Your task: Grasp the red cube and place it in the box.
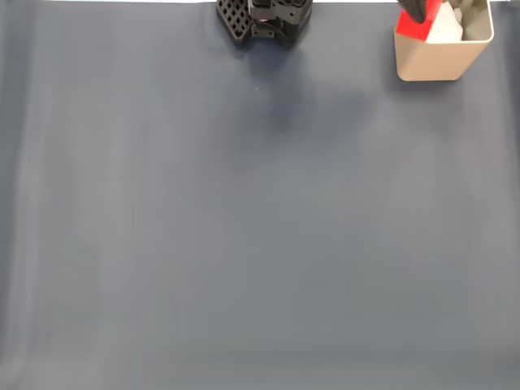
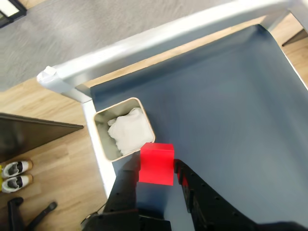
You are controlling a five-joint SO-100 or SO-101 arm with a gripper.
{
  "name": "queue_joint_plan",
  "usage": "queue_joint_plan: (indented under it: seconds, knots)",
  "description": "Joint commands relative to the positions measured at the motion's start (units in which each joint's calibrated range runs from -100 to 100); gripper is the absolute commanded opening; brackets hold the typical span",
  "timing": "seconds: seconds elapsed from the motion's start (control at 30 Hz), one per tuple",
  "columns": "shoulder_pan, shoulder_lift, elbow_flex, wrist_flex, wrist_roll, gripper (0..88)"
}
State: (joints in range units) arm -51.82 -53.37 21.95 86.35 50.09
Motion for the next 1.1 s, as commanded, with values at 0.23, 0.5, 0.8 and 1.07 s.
queue_joint_plan:
  seconds: [0.23, 0.5, 0.8, 1.07]
  knots:
    - [-6.4, 2.9, -4.2, -1.0, 1.5, 0.2]
    - [-8.0, 6.3, -4.0, -5.0, 2.9, 0.2]
    - [-7.1, 9.0, -2.7, -10.7, 5.3, 0.2]
    - [-7.9, 9.3, 0.5, -14.7, 6.0, 0.2]
